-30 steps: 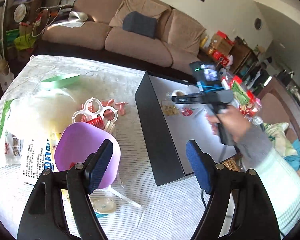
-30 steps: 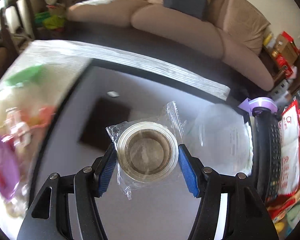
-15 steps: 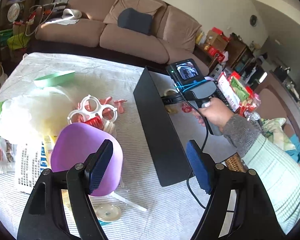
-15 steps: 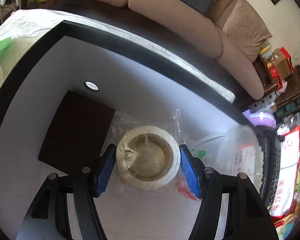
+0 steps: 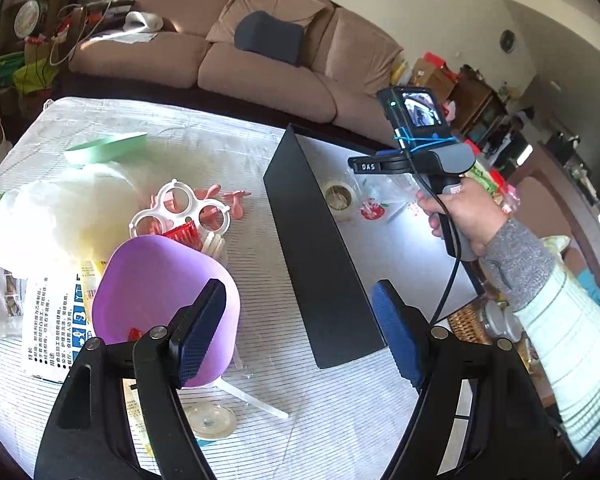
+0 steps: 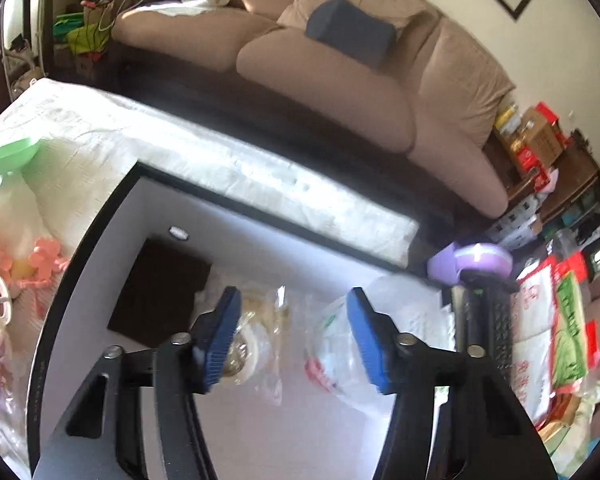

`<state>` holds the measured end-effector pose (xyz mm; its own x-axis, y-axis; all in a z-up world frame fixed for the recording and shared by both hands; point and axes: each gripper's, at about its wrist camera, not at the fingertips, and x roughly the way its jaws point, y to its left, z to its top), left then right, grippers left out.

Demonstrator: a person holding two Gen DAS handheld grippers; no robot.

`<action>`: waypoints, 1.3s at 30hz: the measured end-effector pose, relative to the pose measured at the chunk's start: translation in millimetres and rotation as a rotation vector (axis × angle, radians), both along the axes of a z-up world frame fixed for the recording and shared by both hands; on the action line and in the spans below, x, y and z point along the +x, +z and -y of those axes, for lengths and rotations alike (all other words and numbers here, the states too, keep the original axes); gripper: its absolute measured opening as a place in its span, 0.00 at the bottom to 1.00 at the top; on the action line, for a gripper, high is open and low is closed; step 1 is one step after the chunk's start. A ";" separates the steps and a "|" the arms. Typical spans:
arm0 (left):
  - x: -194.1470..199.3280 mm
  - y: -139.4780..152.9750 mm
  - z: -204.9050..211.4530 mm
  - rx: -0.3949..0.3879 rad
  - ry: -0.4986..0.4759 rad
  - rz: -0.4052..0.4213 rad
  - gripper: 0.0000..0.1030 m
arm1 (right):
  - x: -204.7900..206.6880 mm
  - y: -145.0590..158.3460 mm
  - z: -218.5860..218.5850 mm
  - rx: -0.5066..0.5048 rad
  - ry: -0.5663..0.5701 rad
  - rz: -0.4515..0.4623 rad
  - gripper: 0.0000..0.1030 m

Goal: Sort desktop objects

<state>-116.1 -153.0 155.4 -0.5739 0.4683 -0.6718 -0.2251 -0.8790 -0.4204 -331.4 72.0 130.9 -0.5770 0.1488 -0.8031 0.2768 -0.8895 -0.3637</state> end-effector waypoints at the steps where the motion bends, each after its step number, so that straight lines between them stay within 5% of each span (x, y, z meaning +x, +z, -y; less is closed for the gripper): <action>1: 0.5 -0.1 -0.5 -0.004 -0.004 -0.003 0.71 | 2.1 -2.4 1.7 0.000 0.001 0.011 0.52; 5: 0.0 -3.4 -2.2 0.006 -0.022 0.002 0.71 | 16.3 -10.0 -1.9 -0.010 -0.003 0.040 0.52; 11: 4.5 -6.8 -7.8 -0.015 -0.030 -0.007 0.72 | 66.9 10.9 -25.6 -0.194 -0.021 0.069 0.54; 15: 9.2 -4.2 -14.6 -0.058 -0.029 -0.024 0.75 | 112.3 32.5 -34.0 -0.260 -0.007 0.033 0.70; 22: 19.7 4.3 -30.6 -0.077 -0.043 -0.054 0.77 | 178.4 51.7 -44.1 -0.277 -0.022 -0.014 0.70; 25: 26.3 7.6 -38.9 -0.093 -0.056 -0.072 0.85 | 207.8 54.4 -50.4 -0.285 -0.043 -0.029 0.73; 32: 47.0 9.4 -51.0 -0.093 -0.065 -0.091 1.00 | 267.4 50.2 -60.0 -0.333 -0.076 -0.060 0.87; 34: 54.1 6.8 -56.4 -0.114 -0.054 -0.082 1.00 | 283.0 45.3 -62.7 -0.351 -0.090 -0.073 1.00; 39: 83.9 -4.0 -68.9 -0.114 -0.018 -0.071 1.00 | 316.9 19.1 -79.2 -0.413 -0.142 -0.047 1.00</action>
<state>-32.1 -84.1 151.4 -0.6144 0.4018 -0.6790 -0.2668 -0.9157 -0.3004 -14.5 151.2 149.9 -0.6117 -0.0986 -0.7850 0.1331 -0.9909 0.0208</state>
